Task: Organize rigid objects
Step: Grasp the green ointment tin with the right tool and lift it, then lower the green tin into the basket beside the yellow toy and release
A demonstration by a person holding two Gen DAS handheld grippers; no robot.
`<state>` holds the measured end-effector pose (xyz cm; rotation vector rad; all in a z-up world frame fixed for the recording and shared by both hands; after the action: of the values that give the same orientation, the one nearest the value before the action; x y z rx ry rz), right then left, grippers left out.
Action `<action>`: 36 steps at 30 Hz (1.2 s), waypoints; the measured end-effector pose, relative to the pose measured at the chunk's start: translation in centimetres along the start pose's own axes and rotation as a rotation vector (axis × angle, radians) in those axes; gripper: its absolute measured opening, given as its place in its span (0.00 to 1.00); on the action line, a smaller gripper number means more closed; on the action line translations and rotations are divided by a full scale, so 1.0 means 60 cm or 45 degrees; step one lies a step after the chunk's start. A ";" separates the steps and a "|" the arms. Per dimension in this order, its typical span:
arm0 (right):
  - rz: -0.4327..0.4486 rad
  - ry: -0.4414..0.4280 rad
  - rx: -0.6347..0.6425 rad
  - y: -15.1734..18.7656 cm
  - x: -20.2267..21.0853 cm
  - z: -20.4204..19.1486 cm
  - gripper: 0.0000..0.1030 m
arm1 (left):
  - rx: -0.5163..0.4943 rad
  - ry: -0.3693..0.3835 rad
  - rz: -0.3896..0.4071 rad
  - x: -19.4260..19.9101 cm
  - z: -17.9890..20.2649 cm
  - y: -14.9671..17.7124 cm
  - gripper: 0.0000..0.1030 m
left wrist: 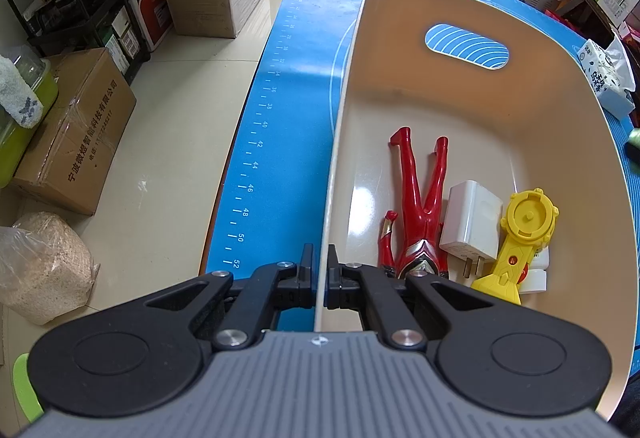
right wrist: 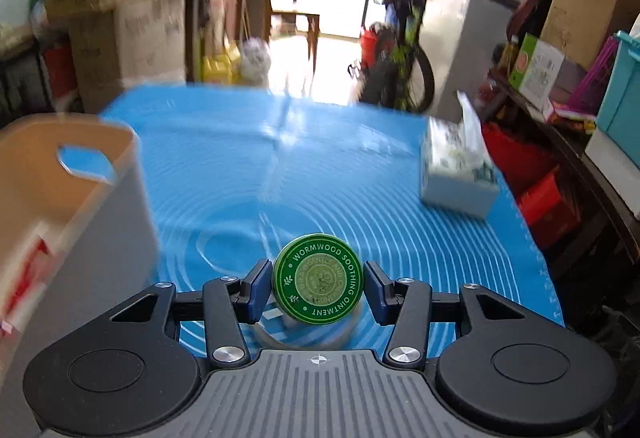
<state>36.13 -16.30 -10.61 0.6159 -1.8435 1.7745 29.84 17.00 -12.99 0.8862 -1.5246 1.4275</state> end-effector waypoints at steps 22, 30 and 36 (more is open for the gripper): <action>-0.021 -0.380 0.256 -0.031 0.058 -0.298 0.53 | 0.001 0.002 0.000 0.001 -0.001 0.000 0.04; -0.263 -0.428 0.427 0.048 0.029 -0.364 0.53 | 0.001 0.002 0.000 0.001 -0.001 0.000 0.04; -0.410 -0.384 0.523 0.084 0.009 -0.377 0.53 | -0.001 0.005 0.005 0.002 -0.001 -0.002 0.04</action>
<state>33.56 6.55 -13.63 1.3203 -1.4467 1.9209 29.92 17.03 -12.82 0.8801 -1.5247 1.4303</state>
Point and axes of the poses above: each gripper's, at about its wrist camera, not at the fingertips, and x roughly against the way its jaws point, z to its right, y to its underside, the point moved 9 cm from there along -x, roughly the way its jaws point, and after that the axes turned 6 degrees about -x, right-handed, at the moved point
